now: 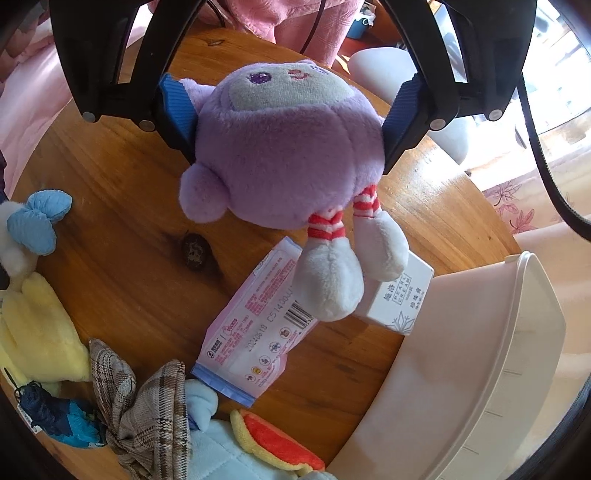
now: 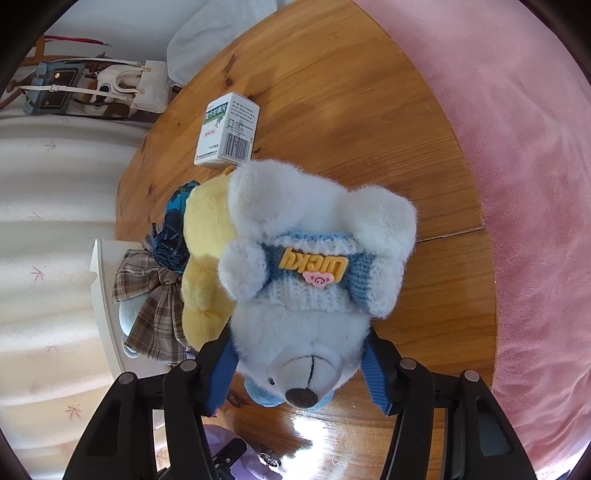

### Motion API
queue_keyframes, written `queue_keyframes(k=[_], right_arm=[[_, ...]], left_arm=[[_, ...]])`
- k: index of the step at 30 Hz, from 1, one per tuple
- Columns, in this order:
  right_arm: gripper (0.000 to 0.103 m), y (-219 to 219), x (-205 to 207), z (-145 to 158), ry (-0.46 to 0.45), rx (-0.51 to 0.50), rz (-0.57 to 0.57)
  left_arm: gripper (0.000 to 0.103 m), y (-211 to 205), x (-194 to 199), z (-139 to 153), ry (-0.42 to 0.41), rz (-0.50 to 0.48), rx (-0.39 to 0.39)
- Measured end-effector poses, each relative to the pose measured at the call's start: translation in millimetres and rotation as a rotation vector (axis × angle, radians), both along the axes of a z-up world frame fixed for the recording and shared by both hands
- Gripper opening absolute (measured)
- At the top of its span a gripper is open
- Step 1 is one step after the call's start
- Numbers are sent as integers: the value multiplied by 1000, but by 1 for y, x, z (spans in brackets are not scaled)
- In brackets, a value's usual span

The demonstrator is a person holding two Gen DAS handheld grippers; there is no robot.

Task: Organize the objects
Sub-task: 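Carry the purple doll into the white tray with left tool while right tool drops the bear there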

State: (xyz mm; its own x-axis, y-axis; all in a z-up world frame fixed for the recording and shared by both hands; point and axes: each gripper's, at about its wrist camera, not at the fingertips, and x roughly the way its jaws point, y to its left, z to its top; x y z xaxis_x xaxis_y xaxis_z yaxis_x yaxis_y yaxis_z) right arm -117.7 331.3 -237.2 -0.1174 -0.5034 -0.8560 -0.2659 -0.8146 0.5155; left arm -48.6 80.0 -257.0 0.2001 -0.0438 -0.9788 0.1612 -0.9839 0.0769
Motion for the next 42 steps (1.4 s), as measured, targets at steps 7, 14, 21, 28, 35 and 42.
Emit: queue_keyframes(k=[7,14,21,28,35,42], right_arm=[[60,-8,6,20,36,3,9],[60,-25,11,50,80,-14,62],[60,-38,23,86,174,-17,113],[60,-49,39,112,274,7,119],[60,-59,53,130,354,38,129],[60,-79,69,144,405,67,117]], left_arm=[[89,-13,19,15,46,-22,-19],[89,-25,31,57,131,-24,-23],[89,-31,17,100,278,-2,-11],[89,-41,13,134,363,24,3],[89,-56,9,152,445,34,-4],[89,-82,-2,159,512,21,-15]])
